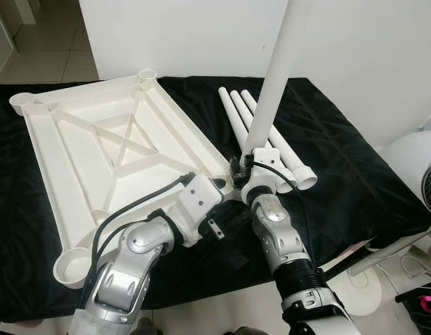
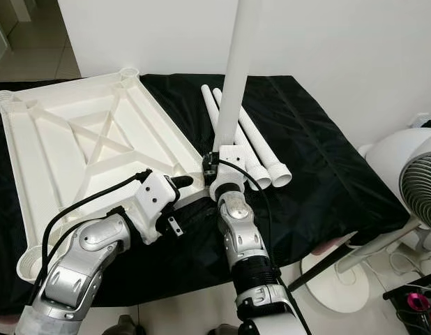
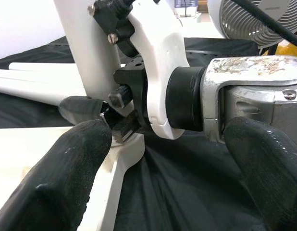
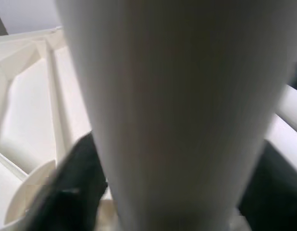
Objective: Building children table
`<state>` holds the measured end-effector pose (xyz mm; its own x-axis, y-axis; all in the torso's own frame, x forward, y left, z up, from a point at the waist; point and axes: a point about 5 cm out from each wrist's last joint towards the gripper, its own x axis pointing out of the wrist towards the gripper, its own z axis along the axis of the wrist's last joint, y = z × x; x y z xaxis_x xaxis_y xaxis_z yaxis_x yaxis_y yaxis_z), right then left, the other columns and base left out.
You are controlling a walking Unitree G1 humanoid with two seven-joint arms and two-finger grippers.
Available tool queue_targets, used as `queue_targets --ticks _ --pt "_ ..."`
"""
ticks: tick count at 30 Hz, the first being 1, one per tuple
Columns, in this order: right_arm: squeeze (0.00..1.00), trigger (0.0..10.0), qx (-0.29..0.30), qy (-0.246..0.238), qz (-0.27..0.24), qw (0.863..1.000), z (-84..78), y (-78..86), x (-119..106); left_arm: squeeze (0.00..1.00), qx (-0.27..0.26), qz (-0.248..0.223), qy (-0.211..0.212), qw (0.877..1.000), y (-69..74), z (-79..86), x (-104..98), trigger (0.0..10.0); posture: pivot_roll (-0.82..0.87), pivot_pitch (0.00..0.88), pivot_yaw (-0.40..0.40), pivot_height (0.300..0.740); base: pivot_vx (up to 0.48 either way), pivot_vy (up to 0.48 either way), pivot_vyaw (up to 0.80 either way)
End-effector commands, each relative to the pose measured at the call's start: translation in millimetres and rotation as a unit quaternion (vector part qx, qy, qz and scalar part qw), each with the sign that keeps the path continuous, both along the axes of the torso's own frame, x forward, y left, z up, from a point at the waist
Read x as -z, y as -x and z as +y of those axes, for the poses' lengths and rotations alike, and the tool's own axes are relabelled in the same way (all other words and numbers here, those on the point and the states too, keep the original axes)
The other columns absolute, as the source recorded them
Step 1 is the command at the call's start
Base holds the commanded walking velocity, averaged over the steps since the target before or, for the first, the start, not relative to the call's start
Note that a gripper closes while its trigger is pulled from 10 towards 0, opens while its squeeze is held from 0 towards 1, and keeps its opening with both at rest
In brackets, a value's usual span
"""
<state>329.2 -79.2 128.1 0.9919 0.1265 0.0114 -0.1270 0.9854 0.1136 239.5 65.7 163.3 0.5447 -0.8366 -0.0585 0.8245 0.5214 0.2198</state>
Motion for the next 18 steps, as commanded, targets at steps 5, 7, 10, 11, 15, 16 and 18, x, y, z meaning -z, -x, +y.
queue_targets --ticks 5,7,10,11,15,16,18 --pt "1.00 10.0 -0.036 -0.002 -0.015 0.999 -5.5 3.7 -2.9 0.00 -0.048 -0.010 0.005 0.999 -3.2 1.5 0.3 10.0 0.01 0.000 -0.074 0.740 0.000 0.000 0.00" --pt "1.00 10.0 -0.043 0.001 -0.016 0.999 -7.1 3.9 -2.5 0.00 -0.048 -0.010 0.004 0.999 -3.1 1.6 0.3 10.0 0.01 0.000 -0.074 0.740 0.000 0.000 0.00" --pt "1.00 10.0 -0.054 0.009 -0.021 0.998 -13.0 3.8 -2.9 0.00 -0.048 -0.011 0.003 0.999 -3.2 2.0 0.2 10.0 0.01 0.000 -0.074 0.740 0.000 0.000 0.00" --pt "1.00 10.0 -0.054 0.009 -0.021 0.998 -13.0 3.8 -2.9 0.00 -0.048 -0.011 0.003 0.999 -3.2 2.0 0.2 10.0 0.01 0.000 -0.074 0.740 0.000 0.000 0.00" --pt "0.00 10.0 -0.120 0.015 -0.035 0.992 -20.8 7.1 -5.0 0.00 -0.048 -0.012 0.002 0.999 -3.7 2.8 0.1 10.0 0.01 0.000 -0.072 0.740 0.000 0.000 0.00" --pt "0.00 10.0 -0.147 0.020 -0.042 0.988 -22.6 8.7 -6.5 0.00 -0.048 -0.012 0.001 0.999 -4.0 3.0 0.1 10.0 0.01 0.000 -0.069 0.740 0.000 0.000 0.00" --pt "0.00 10.0 -0.182 0.036 -0.051 0.981 -23.4 10.8 -7.9 0.00 -0.047 -0.012 0.001 0.999 -4.1 2.9 0.1 10.0 0.01 0.000 -0.067 0.740 0.000 0.000 0.00"
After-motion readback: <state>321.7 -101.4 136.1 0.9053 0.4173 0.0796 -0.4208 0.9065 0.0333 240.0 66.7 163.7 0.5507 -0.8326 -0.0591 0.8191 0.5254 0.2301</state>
